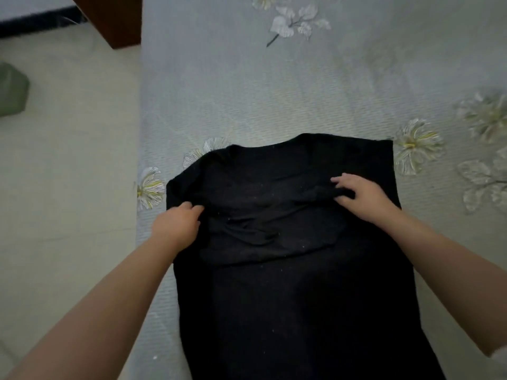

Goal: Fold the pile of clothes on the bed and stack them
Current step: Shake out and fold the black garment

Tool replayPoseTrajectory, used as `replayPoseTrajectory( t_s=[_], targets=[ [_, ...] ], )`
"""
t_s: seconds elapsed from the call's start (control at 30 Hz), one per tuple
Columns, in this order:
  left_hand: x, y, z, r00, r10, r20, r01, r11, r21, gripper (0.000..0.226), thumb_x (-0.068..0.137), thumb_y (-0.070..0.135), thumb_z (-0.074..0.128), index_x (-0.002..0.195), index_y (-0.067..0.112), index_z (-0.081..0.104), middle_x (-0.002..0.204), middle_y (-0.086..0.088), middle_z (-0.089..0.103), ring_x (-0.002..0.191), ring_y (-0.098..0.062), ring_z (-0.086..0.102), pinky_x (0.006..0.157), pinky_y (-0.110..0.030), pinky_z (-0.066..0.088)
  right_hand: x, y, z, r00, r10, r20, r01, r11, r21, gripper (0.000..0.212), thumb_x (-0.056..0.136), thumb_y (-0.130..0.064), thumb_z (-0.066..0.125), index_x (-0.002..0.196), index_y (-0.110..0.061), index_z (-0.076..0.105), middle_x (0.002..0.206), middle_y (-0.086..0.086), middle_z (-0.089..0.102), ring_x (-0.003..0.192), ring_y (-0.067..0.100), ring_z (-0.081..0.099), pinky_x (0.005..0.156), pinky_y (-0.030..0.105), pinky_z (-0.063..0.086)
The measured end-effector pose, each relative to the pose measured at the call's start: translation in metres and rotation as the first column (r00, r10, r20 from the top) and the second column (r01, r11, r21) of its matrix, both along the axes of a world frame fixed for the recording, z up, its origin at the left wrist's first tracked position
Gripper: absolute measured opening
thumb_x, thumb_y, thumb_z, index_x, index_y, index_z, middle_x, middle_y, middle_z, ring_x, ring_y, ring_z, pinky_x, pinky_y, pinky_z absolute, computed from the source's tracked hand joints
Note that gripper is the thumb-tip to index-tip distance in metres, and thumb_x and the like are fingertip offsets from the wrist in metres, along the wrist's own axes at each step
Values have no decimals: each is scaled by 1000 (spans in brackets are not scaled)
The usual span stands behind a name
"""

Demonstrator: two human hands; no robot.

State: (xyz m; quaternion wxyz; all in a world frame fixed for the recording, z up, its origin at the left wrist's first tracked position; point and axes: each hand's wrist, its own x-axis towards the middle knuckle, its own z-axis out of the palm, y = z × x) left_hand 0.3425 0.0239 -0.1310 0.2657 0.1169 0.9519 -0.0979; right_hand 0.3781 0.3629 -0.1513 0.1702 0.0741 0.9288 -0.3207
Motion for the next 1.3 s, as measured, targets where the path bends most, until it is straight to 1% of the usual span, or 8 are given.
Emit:
replayPoseTrajectory(
  t_s=[0.13,0.23,0.4,0.5,0.63,0.8,1.03,1.3],
  targets=[
    [-11,-10,8,970,193,-149,-129,924,359,23,95,16,41,101,2,59,100,-16,60,93,-31,55,72,-32,37,3,28,34,836,-402,374,530,769,-358,24,83,3,57,68,-15,51,62,3,49,54,13,46,30,12,36],
    [-9,-17,17,849,510,-137,-297,676,674,18,93,12,42,80,3,52,77,-21,53,75,-29,48,64,-27,25,28,60,53,570,-270,776,782,467,-412,12,58,-7,62,51,-12,55,34,2,38,21,5,30,26,3,23],
    [-12,8,-5,846,518,-127,-441,813,379,19,94,11,39,102,-4,48,112,-32,49,102,-43,49,81,-45,37,53,66,39,417,-486,768,893,378,-245,29,88,-4,33,73,-14,55,33,1,44,20,5,37,28,5,27],
    [0,32,-17,834,501,-230,-412,844,344,46,90,8,45,134,0,35,136,-28,31,116,-44,38,93,-50,33,48,51,20,621,-660,423,760,639,-119,19,95,-24,43,90,-12,57,79,8,55,56,15,57,57,23,48],
    [20,28,-25,897,324,-301,-251,933,258,48,86,3,43,134,3,40,142,-18,35,127,-35,31,96,-44,24,46,18,6,920,-286,269,249,955,163,65,85,-45,58,131,-2,45,110,16,58,105,28,55,89,31,41],
    [7,2,-20,886,324,-331,-274,943,190,60,74,17,22,120,-5,53,122,-28,50,120,-40,37,97,-44,23,50,7,1,904,-206,374,88,947,310,20,82,-33,65,84,-13,61,95,9,62,99,28,57,81,30,43],
    [-23,-1,-3,927,244,-286,-225,969,97,39,89,20,35,96,-6,63,107,-26,55,110,-40,40,92,-45,30,18,66,31,867,-305,395,468,773,-429,30,81,4,62,61,-13,46,53,1,43,38,-1,43,40,11,33],
    [2,36,-11,844,279,-458,-120,930,347,39,75,-4,49,112,-11,57,125,-38,44,120,-55,38,100,-58,31,-21,57,2,981,-184,69,133,880,456,51,83,-22,65,128,-5,47,127,21,50,119,35,45,97,40,35]
  ],
)
